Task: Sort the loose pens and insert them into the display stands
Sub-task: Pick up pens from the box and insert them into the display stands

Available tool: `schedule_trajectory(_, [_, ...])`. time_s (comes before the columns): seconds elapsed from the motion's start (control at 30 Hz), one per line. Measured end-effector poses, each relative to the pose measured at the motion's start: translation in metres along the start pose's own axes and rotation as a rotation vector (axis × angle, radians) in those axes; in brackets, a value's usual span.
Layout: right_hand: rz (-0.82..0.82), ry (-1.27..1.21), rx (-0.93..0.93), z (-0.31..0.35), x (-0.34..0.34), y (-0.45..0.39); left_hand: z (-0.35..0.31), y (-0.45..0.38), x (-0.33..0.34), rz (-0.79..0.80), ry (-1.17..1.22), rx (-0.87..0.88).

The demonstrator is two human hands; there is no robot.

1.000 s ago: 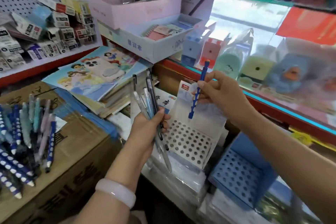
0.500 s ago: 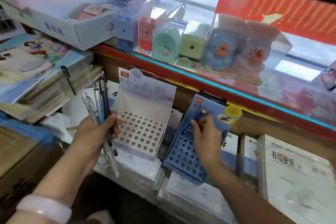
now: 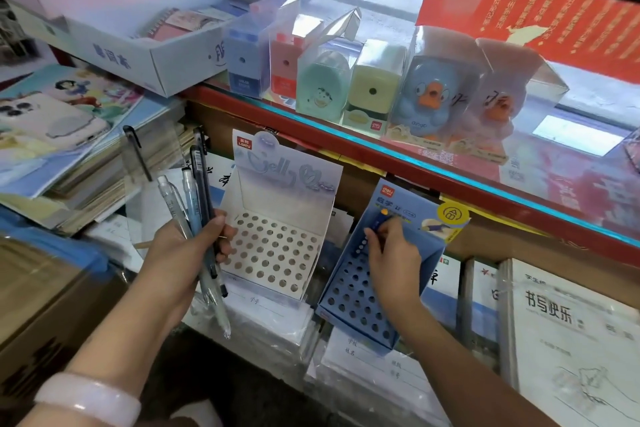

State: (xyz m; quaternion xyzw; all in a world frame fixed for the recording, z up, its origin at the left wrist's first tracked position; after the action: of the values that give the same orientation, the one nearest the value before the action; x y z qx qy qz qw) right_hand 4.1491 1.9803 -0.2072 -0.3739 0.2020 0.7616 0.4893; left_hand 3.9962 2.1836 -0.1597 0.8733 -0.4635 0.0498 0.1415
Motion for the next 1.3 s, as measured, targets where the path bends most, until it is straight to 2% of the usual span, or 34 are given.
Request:
schedule_trajectory(0.23, [0.135, 0.067, 0.071, -0.005, 0.015, -0.007, -0.004, 0.003, 0.001, 0.004, -0.015, 0.021])
schedule_trajectory(0.43, [0.253, 0.064, -0.060, 0.001, 0.018, -0.010, -0.008, 0.008, 0.002, -0.008, -0.004, 0.017])
schedule_trajectory(0.63, [0.235, 0.072, -0.047, 0.003, 0.019, -0.006, -0.011, 0.011, 0.004, 0.010, 0.014, 0.000])
schedule_trajectory(0.73, [0.242, 0.090, 0.032, 0.006, 0.012, 0.000, -0.013, 0.013, 0.001, 0.031, 0.097, -0.017])
schedule_trajectory(0.8, [0.151, 0.104, 0.078, 0.010, 0.001, 0.011, -0.016, 0.014, -0.002, 0.043, 0.155, -0.033])
schedule_trajectory(0.9, [0.064, -0.050, -0.043, 0.045, -0.009, 0.028, -0.019, 0.014, -0.003, 0.058, 0.229, -0.056])
schedule_trajectory(1.0, [0.253, -0.245, -0.176, 0.107, -0.005, 0.015, -0.021, 0.014, 0.000, 0.104, 0.195, -0.080])
schedule_trajectory(1.13, [0.566, -0.457, -0.201, 0.180, 0.013, -0.017, -0.026, 0.017, -0.001, 0.168, 0.102, -0.085])
schedule_trajectory(1.3, [0.686, -0.643, -0.129, 0.212, 0.033, -0.054, -0.033, 0.018, -0.017, 0.137, 0.135, -0.056])
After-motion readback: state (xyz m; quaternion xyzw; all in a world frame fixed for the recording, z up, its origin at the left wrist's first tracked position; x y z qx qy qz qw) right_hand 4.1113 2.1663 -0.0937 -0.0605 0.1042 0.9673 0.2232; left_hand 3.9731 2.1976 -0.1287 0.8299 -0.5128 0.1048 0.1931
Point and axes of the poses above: each hand's wrist, its own y-axis away from the middle knuckle, its own x-axis out of the palm, z = x × y, the point moved 2 cm from there along -y, towards the middle knuckle, and after that the axes turned 14 degrees about z, right-handed, at the moved point
